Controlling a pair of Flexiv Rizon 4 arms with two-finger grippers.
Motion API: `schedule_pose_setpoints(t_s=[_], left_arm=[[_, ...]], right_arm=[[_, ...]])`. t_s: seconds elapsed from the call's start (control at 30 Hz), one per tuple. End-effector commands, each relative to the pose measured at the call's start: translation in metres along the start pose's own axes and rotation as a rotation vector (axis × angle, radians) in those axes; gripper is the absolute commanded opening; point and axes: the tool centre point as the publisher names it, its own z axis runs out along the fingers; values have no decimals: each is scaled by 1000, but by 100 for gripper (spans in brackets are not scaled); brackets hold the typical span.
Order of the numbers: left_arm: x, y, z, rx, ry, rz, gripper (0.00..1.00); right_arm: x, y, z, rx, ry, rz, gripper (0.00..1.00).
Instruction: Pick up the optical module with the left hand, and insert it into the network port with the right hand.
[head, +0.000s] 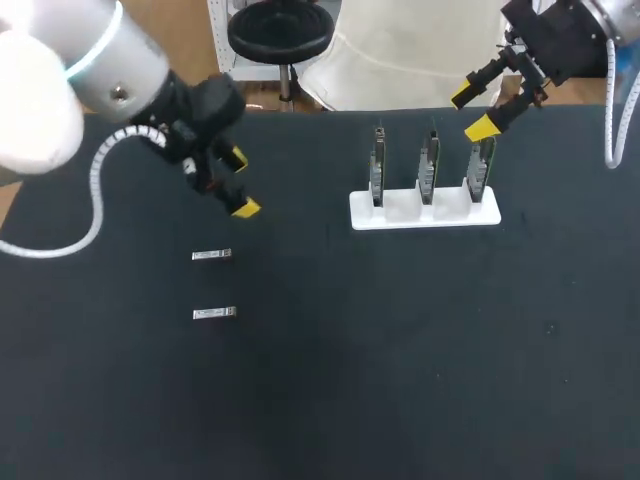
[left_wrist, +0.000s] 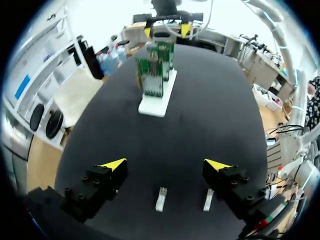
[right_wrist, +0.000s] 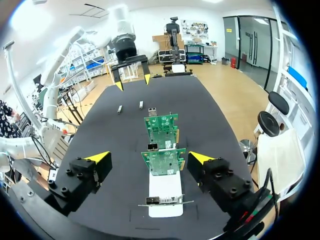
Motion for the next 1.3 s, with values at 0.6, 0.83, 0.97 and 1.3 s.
schedule_pose_setpoints(t_s=[0.6, 0.83, 0.97, 1.3], left_arm=[[69, -8, 29, 62, 300, 63, 100], [78, -14, 32, 43, 319, 64, 100], [83, -18, 36, 38, 354, 85, 100], [96, -18, 44, -1, 416, 87, 100]], right_arm=[[0, 1, 0, 3, -1, -1, 100], [0, 1, 0, 3, -1, -1, 100], [0, 1, 0, 3, -1, -1, 100], [0, 1, 0, 3, -1, -1, 100]])
